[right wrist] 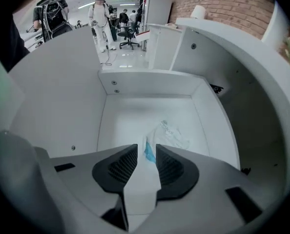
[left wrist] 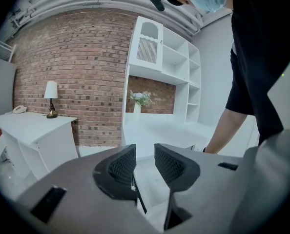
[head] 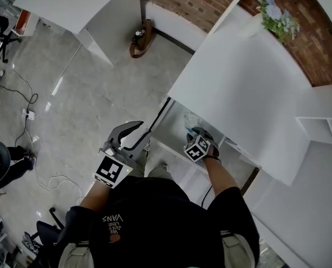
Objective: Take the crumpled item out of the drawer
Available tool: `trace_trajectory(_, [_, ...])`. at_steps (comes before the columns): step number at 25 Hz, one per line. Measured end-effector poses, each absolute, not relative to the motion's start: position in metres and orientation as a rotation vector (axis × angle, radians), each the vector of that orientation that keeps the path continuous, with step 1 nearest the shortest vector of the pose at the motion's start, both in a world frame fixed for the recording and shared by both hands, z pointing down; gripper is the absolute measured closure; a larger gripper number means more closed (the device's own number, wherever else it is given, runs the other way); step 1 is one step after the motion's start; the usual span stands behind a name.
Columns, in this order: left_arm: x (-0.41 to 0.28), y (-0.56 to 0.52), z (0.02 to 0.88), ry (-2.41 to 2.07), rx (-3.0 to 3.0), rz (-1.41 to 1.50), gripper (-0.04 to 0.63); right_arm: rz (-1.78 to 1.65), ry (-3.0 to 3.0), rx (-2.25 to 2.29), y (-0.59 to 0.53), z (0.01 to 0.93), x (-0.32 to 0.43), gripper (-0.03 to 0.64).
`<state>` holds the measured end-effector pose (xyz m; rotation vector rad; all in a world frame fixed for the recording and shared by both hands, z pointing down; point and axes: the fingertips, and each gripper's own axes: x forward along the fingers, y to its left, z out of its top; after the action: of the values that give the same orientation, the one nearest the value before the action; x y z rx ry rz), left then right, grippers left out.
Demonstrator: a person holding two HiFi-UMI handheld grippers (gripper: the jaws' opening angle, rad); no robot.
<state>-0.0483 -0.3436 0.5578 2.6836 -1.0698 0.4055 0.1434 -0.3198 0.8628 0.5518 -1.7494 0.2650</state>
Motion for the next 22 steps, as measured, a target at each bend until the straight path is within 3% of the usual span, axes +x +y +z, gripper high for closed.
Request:
trace_trajectory(10, [-0.053,-0.35,0.574,-1.061,2.653,0.449,0.497,0.259,-1.695,0.468,-0.324,0.897,0.142,0.517])
trace_trajectory(22, [-0.061,-0.343,0.581,-1.121,2.607,0.475,0.497,0.234,-1.687,0.485,-0.33,0.906,0.141,0.61])
